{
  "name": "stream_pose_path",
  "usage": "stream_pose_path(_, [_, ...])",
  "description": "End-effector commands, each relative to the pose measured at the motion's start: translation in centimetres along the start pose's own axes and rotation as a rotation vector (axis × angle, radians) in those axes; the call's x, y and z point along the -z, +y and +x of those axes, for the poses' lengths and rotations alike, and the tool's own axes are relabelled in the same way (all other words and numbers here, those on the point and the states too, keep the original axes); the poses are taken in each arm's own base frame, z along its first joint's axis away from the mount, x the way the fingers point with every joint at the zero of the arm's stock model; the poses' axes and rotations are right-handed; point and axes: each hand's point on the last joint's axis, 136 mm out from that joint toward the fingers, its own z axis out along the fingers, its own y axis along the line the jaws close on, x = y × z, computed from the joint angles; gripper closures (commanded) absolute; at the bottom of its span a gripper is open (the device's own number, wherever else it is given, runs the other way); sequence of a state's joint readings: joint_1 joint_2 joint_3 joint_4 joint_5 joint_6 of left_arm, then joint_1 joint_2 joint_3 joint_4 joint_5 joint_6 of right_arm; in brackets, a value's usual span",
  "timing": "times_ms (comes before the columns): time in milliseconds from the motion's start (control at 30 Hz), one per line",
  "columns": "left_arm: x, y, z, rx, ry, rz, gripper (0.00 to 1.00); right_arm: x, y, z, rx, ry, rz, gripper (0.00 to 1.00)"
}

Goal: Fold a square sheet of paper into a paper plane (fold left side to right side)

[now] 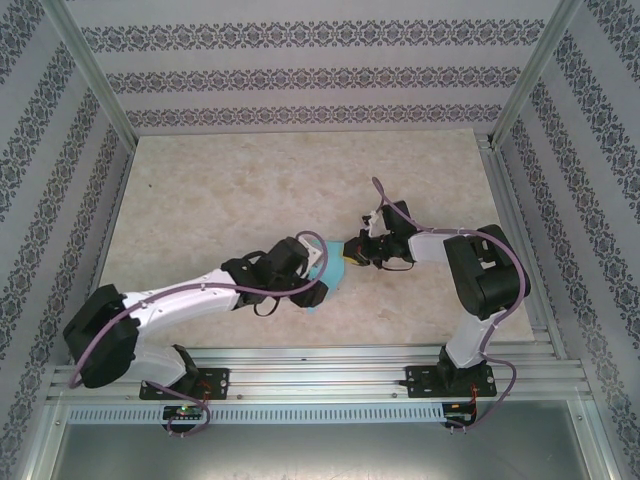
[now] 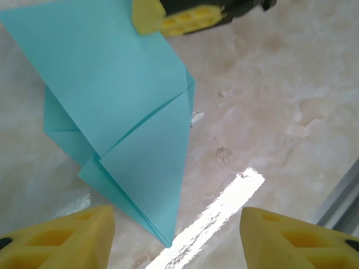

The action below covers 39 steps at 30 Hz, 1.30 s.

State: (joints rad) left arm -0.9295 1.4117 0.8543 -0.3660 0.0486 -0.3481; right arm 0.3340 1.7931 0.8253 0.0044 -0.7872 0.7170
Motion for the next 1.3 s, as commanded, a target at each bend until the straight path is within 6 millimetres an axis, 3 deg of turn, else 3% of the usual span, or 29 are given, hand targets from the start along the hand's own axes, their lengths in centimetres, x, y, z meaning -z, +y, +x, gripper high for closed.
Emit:
stream_pose_path(0, [-1.3, 0.0, -0.8, -0.036, 0.014, -0.096, 0.38, 0.5, 1.8, -0.5, 0.013, -0.016, 0.01, 1.0])
stream_pose_path(167, [-3.4, -0.8, -0.9, -0.078, 0.041, -0.131, 0.33, 0.1, 2.4, -0.7, 0.011, -0.009, 0.009, 1.0])
stream_pose_path(300, [-4.4, 0.0, -0.5, -0.091, 0.056, -0.194, 0.3, -0.1, 2.7, -0.6, 0.012, 0.002, 0.006, 1.0])
stream_pose_path(633, [-6.2, 1.9, 0.6, -0.089, 0.097, -0.301, 0.36, -0.7, 2.6, -0.4, 0.009, 0.018, 0.012, 1.0])
stream_pose_path(933, [-6.8, 2.9, 1.5, -0.066, 0.108, -0.34, 0.54, -1.1, 2.5, -0.2, 0.012, 0.033, 0.02, 1.0])
stream_pose_path(1267, [-6.8, 3.0, 1.3, 0.012, 0.08, -0.264, 0.83, -0.9, 2.6, -0.3, 0.037, 0.038, 0.036, 0.93])
